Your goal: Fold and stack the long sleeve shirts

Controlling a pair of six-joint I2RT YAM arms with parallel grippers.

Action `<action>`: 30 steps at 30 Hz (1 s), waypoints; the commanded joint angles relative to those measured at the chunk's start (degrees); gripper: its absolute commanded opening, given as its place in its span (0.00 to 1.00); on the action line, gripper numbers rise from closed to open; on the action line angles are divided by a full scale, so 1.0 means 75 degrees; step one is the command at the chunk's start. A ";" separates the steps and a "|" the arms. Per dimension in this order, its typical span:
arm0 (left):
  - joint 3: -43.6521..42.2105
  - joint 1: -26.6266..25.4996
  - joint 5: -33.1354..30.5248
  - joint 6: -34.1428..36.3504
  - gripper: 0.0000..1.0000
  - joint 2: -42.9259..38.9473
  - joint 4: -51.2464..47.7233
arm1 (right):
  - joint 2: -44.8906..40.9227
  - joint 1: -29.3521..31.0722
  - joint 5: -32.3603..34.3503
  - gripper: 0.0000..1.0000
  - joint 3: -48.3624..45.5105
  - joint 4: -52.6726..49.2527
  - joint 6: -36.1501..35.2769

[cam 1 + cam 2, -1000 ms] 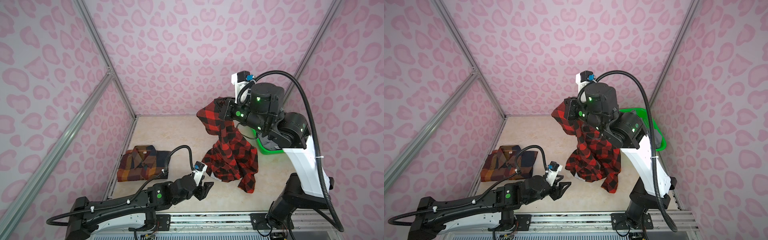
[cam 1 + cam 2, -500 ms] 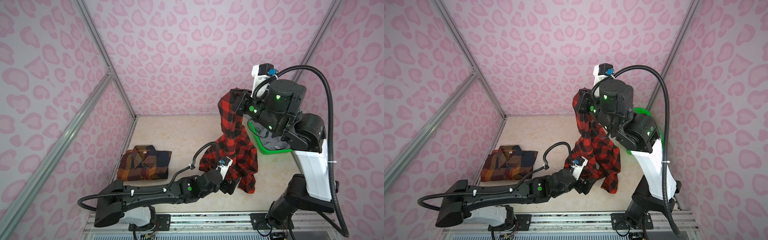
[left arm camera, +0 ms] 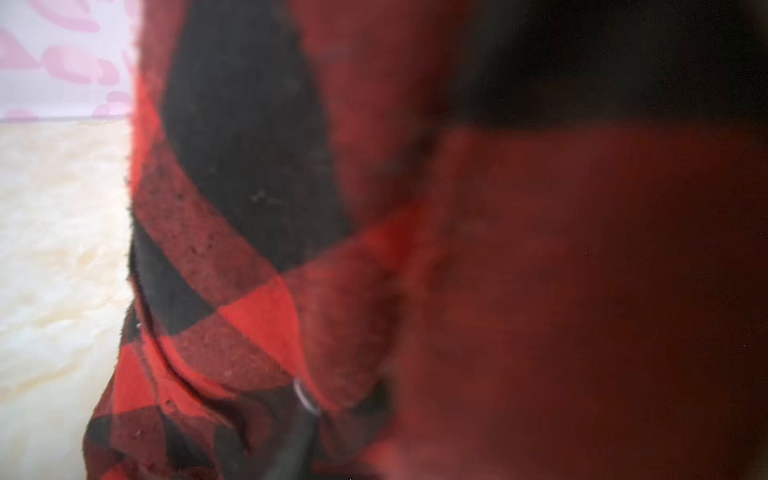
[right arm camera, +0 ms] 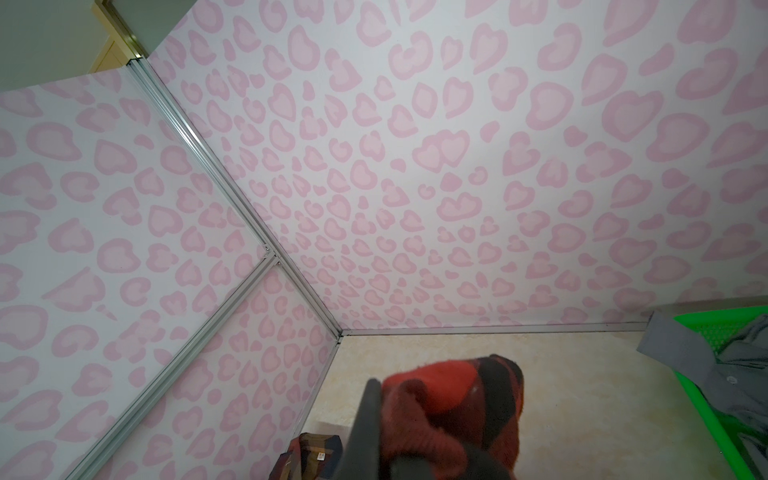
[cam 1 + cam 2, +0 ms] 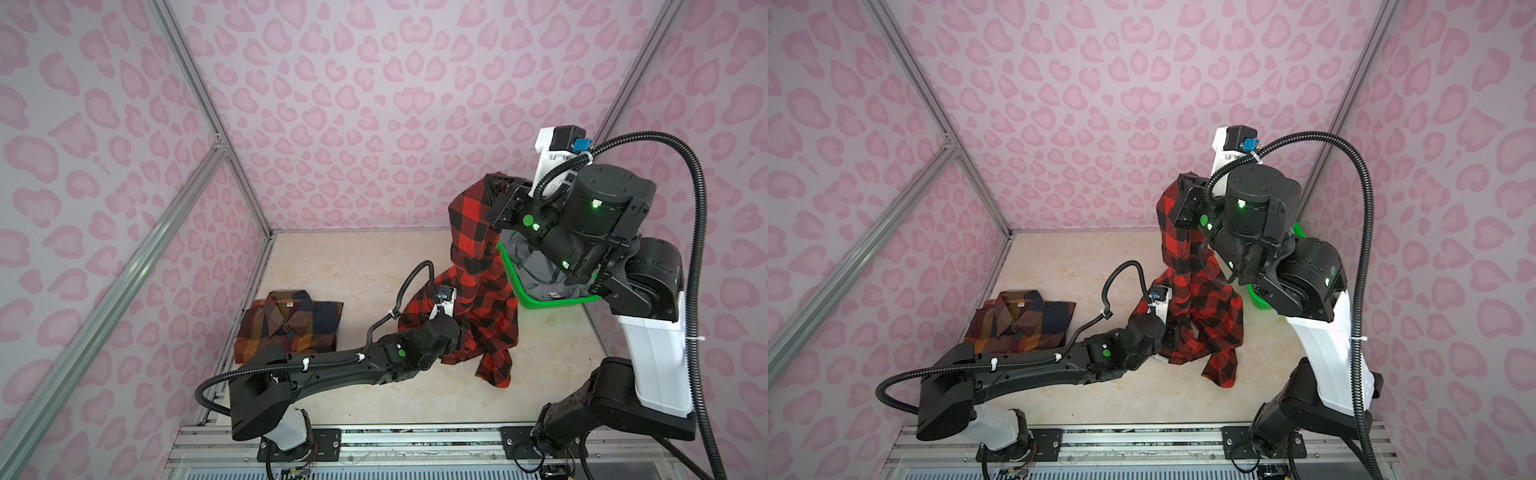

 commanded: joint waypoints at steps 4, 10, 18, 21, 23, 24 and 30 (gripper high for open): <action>0.0052 0.0244 0.0573 0.0269 0.04 -0.0466 0.0121 | -0.0368 -0.0064 0.0231 0.00 -0.0736 0.0567 -0.0127; -0.0147 0.0245 0.1707 0.0441 0.04 -0.1733 -0.0539 | -0.0690 -0.1894 -0.1359 0.00 -0.2029 0.0527 0.0529; -0.0120 0.0466 0.3140 -0.0459 0.04 -0.4166 -0.2670 | -0.0531 -0.4953 -0.4282 0.00 -0.4439 0.0986 0.0944; 0.0484 0.1014 0.3592 -0.1216 0.04 -0.4643 -0.3492 | -0.0170 -0.5000 -0.4877 0.18 -0.4593 0.0632 0.0745; 0.0877 0.1418 0.3780 -0.1894 0.04 -0.4783 -0.3966 | -0.0372 -0.4762 -0.4682 0.43 -0.4928 0.0700 0.0597; 0.1082 0.1695 0.3911 -0.2281 0.04 -0.4808 -0.4237 | -0.0591 -0.4664 -0.4516 0.56 -0.5205 0.0803 0.0542; 0.2116 0.2914 0.4943 -0.3685 0.02 -0.4568 -0.4673 | -0.2255 -0.4653 -0.5046 0.70 -0.6014 0.1019 0.0319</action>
